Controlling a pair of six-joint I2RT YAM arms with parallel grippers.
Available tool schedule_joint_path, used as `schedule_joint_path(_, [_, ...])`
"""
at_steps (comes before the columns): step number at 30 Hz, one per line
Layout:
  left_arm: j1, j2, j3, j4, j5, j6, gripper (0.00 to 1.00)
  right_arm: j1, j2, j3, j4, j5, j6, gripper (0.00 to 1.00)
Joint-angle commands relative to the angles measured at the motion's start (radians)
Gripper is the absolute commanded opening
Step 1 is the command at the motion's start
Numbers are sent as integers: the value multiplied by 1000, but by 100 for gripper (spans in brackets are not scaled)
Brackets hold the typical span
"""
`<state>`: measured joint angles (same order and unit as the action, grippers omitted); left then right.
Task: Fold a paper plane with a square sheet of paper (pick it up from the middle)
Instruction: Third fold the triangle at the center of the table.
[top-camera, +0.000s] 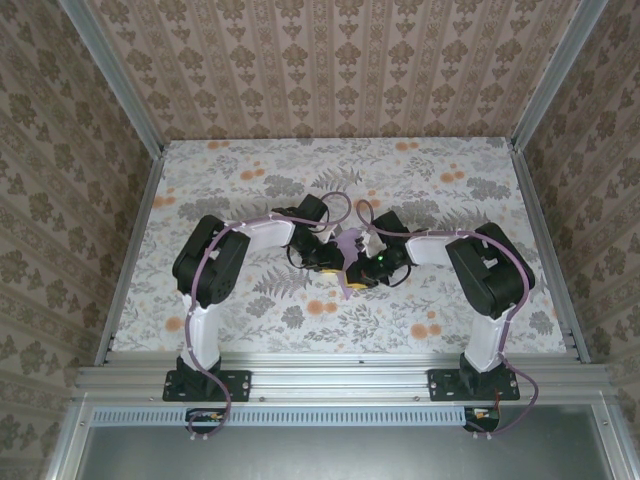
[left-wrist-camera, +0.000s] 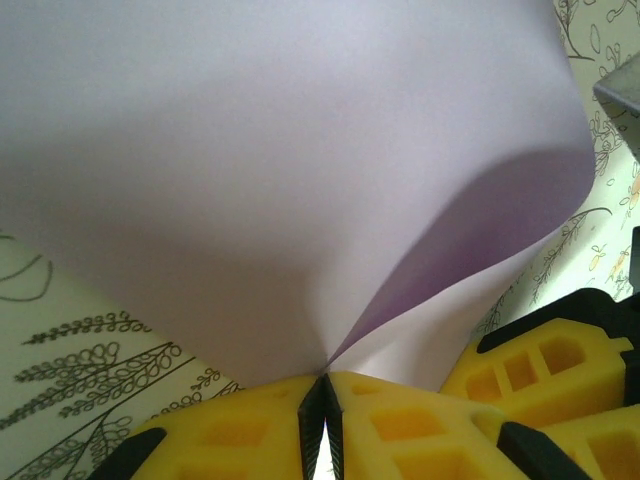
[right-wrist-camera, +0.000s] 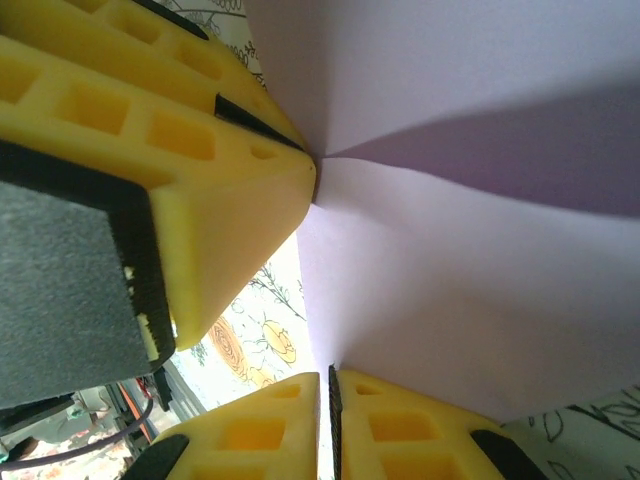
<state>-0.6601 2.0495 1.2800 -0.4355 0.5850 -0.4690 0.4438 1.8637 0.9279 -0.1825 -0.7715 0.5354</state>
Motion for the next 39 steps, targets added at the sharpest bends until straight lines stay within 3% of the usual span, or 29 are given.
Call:
schedule_joint_path(1, [-26,157,-68,-18,-144,28,22,9,12,9,4,-12,6,15])
schedule_joint_path(17, [-27,167,-69,-6,-132,22,22,18,35,33,44,-13,31,15])
schedule_joint_path(22, [-24,169,-74,-3,-132,22,22,13,-39,18,-3,5,12,15])
schedule_joint_path(28, [-26,171,-79,0,-131,23,22,6,-114,-47,-34,8,5,18])
schedule_joint_path(39, [-25,172,-79,0,-131,24,22,9,-112,-77,-53,-15,-4,24])
